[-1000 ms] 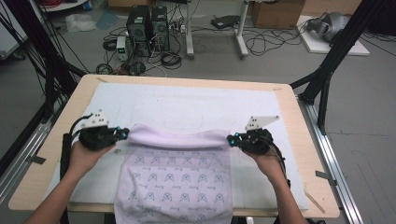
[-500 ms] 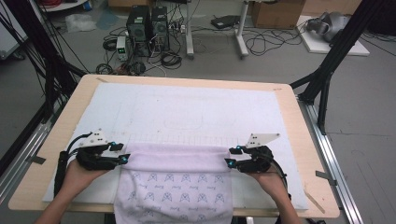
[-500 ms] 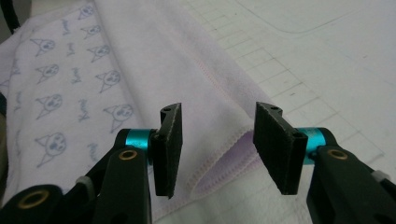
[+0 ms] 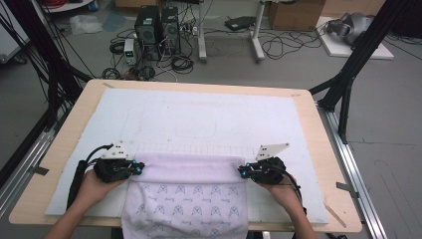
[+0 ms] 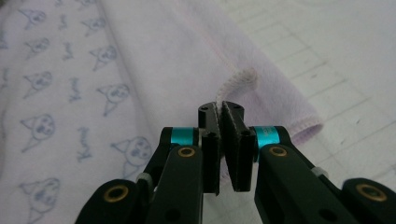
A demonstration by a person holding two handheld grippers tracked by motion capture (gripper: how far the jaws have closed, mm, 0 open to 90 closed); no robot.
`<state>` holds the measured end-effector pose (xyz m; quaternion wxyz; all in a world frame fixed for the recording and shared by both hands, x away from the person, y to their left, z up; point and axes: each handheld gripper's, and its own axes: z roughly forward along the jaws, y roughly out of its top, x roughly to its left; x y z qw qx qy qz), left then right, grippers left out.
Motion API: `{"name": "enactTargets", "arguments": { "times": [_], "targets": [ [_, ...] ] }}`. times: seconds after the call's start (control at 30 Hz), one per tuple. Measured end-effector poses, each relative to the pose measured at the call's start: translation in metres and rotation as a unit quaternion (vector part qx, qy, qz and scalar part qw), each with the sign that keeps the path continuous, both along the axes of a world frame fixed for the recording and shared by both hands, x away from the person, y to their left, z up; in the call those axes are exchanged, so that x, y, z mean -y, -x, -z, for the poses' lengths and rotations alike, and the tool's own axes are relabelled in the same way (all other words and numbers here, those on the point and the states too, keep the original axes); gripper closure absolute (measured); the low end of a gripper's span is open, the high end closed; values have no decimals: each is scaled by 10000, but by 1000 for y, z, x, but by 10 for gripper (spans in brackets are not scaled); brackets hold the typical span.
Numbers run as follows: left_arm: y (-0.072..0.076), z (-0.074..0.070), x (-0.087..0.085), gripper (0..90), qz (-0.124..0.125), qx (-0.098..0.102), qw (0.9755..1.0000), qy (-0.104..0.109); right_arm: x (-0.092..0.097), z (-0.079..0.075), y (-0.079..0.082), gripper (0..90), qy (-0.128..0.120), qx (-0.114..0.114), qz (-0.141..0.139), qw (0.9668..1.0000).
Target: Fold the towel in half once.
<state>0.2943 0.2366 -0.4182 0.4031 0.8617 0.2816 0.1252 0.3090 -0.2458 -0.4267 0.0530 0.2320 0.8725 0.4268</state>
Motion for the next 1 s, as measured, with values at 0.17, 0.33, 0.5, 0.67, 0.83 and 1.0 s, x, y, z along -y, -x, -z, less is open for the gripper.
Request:
{"name": "enactTargets", "arguments": {
  "times": [0.17, 0.33, 0.5, 0.67, 0.83, 1.0],
  "targets": [
    [31, -20, -9, 870, 78, 335, 9991, 236, 8, -17, 20, 861, -427, 343, -192, 9983],
    [66, -18, -18, 776, 413, 283, 9981, 348, 20, -24, 53, 815, -595, 518, -598, 9951],
    [66, -19, -23, 584, 293, 297, 9984, 372, 30, -29, 49, 727, -843, 526, -429, 9941],
    [37, -21, -20, 538, 54, 370, 9981, 500, 18, -21, 21, 627, -558, 405, -55, 9976],
    [2, -13, -15, 525, -299, 297, 9985, 341, 7, -8, -5, 533, -153, 249, 230, 9993],
    [-29, 6, -9, 459, -468, -31, 9987, 183, 5, 7, -23, 430, 38, 7, 457, 9989]
  ]
}}
